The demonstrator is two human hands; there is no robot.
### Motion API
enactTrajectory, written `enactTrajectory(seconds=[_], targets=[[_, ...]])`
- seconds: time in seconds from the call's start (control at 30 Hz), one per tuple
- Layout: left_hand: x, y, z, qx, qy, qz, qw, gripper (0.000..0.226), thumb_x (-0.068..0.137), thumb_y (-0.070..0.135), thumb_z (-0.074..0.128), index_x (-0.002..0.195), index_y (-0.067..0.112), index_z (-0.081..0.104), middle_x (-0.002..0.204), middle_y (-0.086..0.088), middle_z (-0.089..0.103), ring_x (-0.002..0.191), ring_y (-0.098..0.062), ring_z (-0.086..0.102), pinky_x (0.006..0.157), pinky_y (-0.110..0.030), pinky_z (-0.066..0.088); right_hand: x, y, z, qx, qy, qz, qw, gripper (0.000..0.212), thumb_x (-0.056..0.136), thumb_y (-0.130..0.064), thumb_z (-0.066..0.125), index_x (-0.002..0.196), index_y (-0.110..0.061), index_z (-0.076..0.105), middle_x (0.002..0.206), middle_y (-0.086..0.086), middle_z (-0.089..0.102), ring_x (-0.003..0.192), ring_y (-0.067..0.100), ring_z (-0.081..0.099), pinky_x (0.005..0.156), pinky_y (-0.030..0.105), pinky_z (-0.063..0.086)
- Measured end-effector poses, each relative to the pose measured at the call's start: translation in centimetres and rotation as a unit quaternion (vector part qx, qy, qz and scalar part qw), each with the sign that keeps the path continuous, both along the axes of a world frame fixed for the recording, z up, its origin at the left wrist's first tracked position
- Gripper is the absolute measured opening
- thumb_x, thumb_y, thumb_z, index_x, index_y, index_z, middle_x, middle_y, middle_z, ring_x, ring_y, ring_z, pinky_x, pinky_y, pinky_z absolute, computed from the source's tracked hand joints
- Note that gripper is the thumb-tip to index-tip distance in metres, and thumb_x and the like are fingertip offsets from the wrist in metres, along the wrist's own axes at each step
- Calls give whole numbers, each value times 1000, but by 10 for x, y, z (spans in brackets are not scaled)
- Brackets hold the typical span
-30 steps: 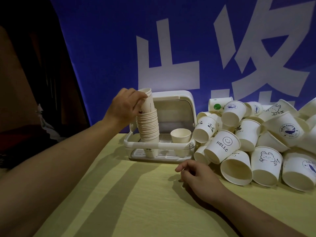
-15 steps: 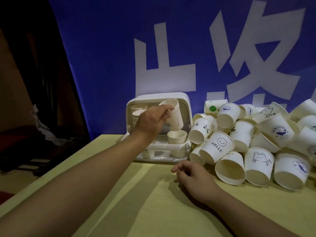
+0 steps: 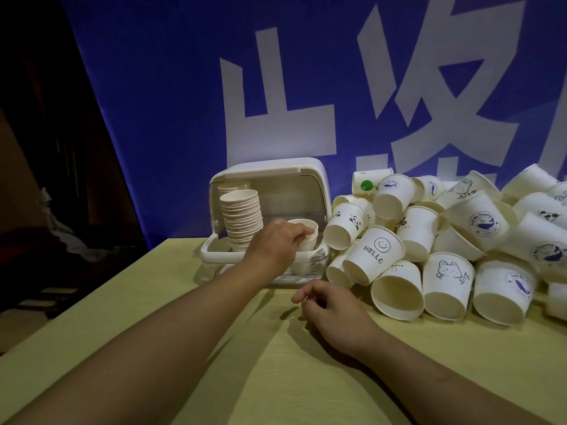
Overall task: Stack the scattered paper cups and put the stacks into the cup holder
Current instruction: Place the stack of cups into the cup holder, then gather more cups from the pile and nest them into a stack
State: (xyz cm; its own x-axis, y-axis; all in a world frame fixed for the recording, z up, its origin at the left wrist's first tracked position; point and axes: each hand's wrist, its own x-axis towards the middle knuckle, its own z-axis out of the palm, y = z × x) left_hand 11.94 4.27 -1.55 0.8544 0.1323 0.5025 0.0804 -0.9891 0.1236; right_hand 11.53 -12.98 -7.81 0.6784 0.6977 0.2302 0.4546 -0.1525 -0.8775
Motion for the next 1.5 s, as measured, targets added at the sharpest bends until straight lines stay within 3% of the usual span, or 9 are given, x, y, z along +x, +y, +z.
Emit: enactTrajectory(seconds=[0.1, 0.2, 0.3, 0.43, 0.6, 0.8, 1.07, 1.33, 1.5], targets=[[-11, 2, -5, 88, -165, 8, 982, 30, 96, 26, 62, 126, 25, 65, 125, 2, 64, 114, -25, 54, 94, -39, 42, 0, 0, -1, 1, -3, -2, 1000, 21, 93, -10, 53, 91, -26, 67, 78, 0, 69, 78, 18, 68, 75, 35, 58], [-21, 17, -4, 6, -285, 128, 950, 55, 87, 33, 73, 137, 23, 51, 142, -5, 49, 127, -30, 43, 102, -44, 38, 1, 1, -1, 1, 0, -3, 1000, 22, 93, -10, 53, 91, -26, 68, 77, 1, 69, 77, 19, 68, 75, 36, 58], [-28, 34, 1, -146, -204, 251, 935, 95, 75, 46, 82, 149, 30, 23, 156, -8, 25, 137, -33, 34, 106, -47, 37, 1, 1, -1, -6, -3, -1, 1000, 22, 94, -10, 53, 92, -26, 68, 77, 0, 69, 78, 15, 69, 76, 34, 58], [-25, 41, 4, -244, -123, 261, 926, 111, 73, 38, 86, 148, 39, 4, 151, -7, 33, 127, -37, 49, 96, -50, 46, 0, 1, 0, -10, 3, 3, 1000, 22, 95, -11, 52, 92, -27, 67, 78, -1, 69, 80, 11, 69, 72, 28, 58], [-8, 38, 15, -264, -157, 239, 921, 105, 71, 28, 88, 145, 38, 14, 151, -3, 36, 129, -35, 47, 99, -54, 47, -1, 0, 0, -8, 12, -2, 1000, 22, 94, -10, 51, 93, -25, 67, 80, 1, 70, 80, 15, 70, 68, 23, 55], [17, 36, 17, -319, -156, 197, 914, 101, 75, 20, 87, 147, 36, 18, 150, -3, 38, 134, -32, 42, 103, -50, 41, 1, 1, -1, -3, 21, -8, 1000, 22, 94, -11, 52, 90, -26, 68, 81, 6, 71, 80, 19, 70, 74, 35, 55], [39, 41, 16, -284, -145, 214, 923, 87, 79, 18, 84, 143, 38, 28, 142, -9, 34, 125, -37, 48, 95, -54, 48, 2, 1, -1, 5, 26, 0, 1000, 23, 93, -8, 51, 91, -23, 68, 69, 0, 62, 81, 23, 70, 75, 36, 54], [44, 41, 17, -260, -127, 232, 929, 93, 81, 21, 82, 149, 36, 20, 145, -12, 34, 127, -40, 48, 95, -54, 48, 1, 0, 1, 9, 30, 5, 999, 22, 94, -8, 51, 92, -22, 68, 84, 15, 69, 82, 25, 69, 70, 30, 54], [22, 34, 20, -299, -210, 209, 907, 85, 86, 24, 78, 150, 34, 23, 148, -5, 41, 130, -31, 48, 91, -45, 44, 1, -1, 0, -1, 21, -1, 1000, 22, 94, -10, 51, 91, -24, 67, 85, 10, 71, 81, 21, 69, 67, 24, 53]])
